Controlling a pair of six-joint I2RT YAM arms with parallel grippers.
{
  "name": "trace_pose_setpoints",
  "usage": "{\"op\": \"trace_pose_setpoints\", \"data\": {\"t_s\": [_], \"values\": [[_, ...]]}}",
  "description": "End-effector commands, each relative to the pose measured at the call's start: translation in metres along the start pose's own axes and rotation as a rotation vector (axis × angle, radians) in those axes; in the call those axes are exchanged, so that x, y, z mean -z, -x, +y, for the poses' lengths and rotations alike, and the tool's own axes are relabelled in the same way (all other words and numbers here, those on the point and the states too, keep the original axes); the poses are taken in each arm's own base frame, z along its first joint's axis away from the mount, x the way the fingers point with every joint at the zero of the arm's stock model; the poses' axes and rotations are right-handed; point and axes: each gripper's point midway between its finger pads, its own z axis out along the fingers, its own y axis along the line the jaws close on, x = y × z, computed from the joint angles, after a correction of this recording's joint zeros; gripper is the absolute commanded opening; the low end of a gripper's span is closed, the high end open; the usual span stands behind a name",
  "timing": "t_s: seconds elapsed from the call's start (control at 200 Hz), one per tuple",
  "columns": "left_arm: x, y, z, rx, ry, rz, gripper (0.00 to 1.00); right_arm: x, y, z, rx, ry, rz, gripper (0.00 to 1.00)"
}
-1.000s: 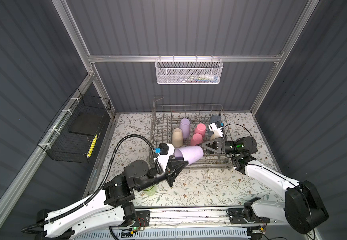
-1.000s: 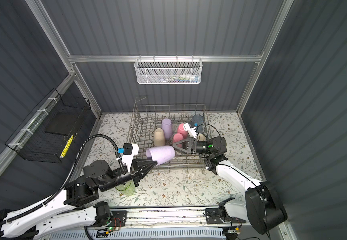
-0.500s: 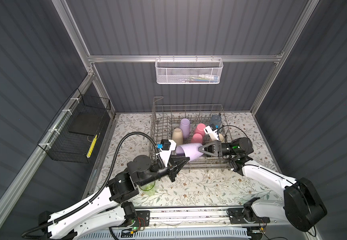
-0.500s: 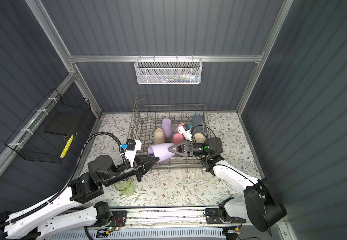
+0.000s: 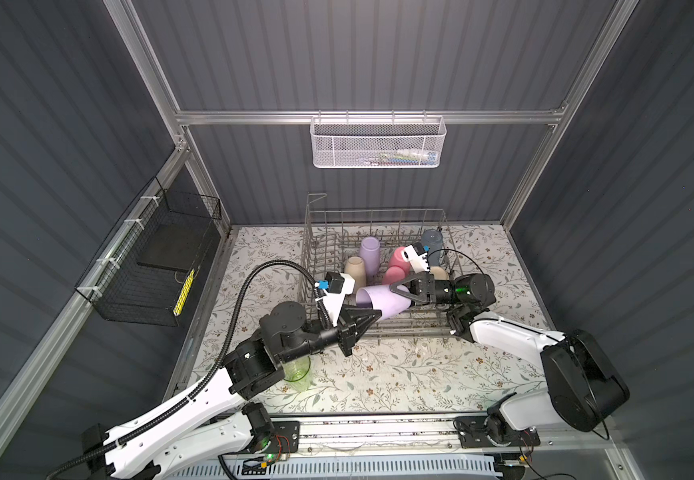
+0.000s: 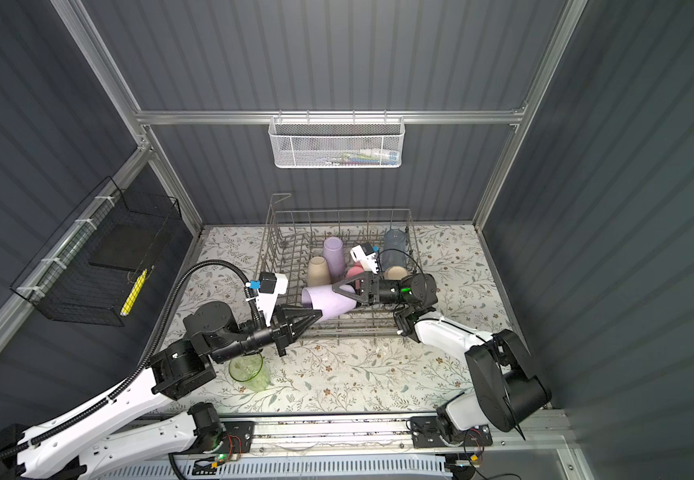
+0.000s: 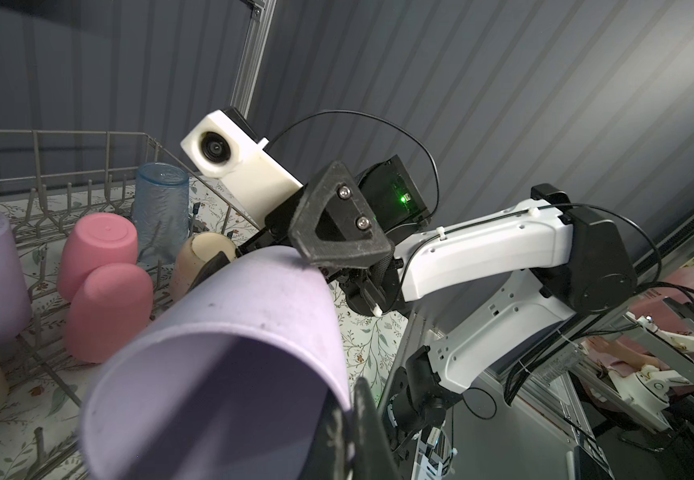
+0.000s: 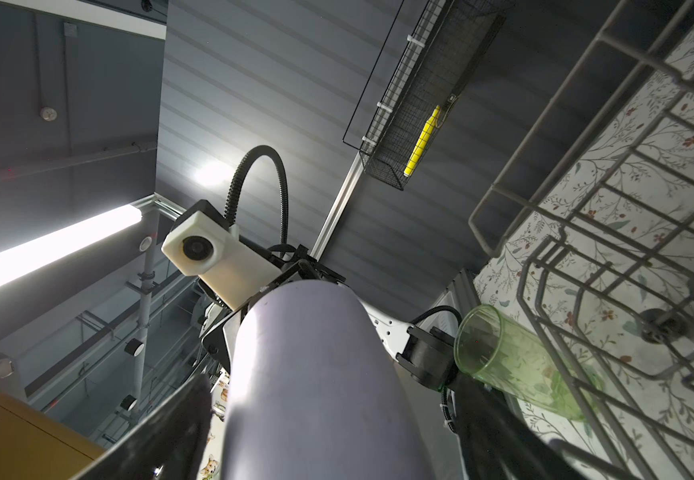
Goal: Load the cups into the dish rack
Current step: 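Close the right gripper on the lavender cup's base held by the left gripper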
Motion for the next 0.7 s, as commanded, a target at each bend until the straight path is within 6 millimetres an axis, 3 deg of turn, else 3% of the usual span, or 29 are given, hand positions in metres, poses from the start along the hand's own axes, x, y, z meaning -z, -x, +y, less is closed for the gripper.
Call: {"op": "trace_pose_setpoints", "data": {"t_s": [0.0, 0.695], "values": [[0.002, 0.009, -0.004, -0.005, -0.024, -0.031, 0.0, -0.006, 0.003, 0.025, 0.088, 0.061, 0.007, 0.89], [0.007, 0.012, 0.004, -0.015, 0.014, -0.056, 0.0, -0.006, -0.011, 0.025, 0.065, 0.061, 0.033, 0.75]]}}
